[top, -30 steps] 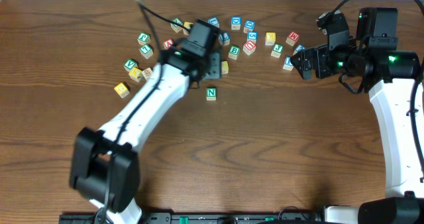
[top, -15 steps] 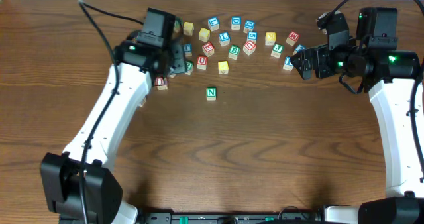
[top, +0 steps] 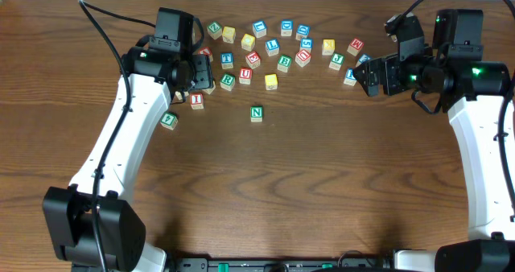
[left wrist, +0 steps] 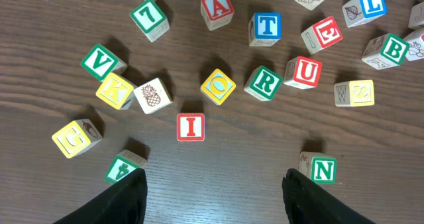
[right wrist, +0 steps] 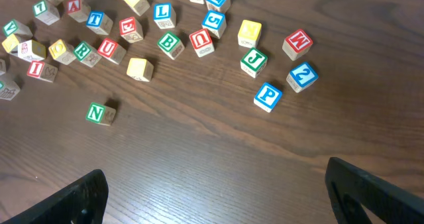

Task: Spell out NEURIPS

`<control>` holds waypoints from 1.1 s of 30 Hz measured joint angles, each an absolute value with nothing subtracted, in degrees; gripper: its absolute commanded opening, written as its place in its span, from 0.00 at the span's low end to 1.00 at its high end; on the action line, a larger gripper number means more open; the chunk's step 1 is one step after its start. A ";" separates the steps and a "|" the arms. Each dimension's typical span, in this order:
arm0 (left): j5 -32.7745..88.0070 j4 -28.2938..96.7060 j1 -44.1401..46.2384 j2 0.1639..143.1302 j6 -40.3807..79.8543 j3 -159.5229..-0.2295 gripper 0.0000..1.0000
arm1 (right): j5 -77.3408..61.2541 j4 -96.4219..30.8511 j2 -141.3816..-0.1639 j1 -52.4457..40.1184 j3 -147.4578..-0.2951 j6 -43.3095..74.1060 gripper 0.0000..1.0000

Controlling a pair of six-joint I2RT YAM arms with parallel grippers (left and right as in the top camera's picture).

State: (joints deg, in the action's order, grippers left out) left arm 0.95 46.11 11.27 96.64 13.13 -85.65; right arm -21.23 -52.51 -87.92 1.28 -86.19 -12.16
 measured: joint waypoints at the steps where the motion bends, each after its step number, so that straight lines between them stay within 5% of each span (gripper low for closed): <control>1: 0.95 46.11 11.27 96.64 13.06 -85.65 0.65 | -21.23 -52.51 -87.92 1.28 -86.19 -12.16 0.99; 33: 0.49 39.53 11.29 98.06 13.04 -85.65 0.65 | -21.23 -52.53 -87.92 1.28 -86.19 -12.16 0.99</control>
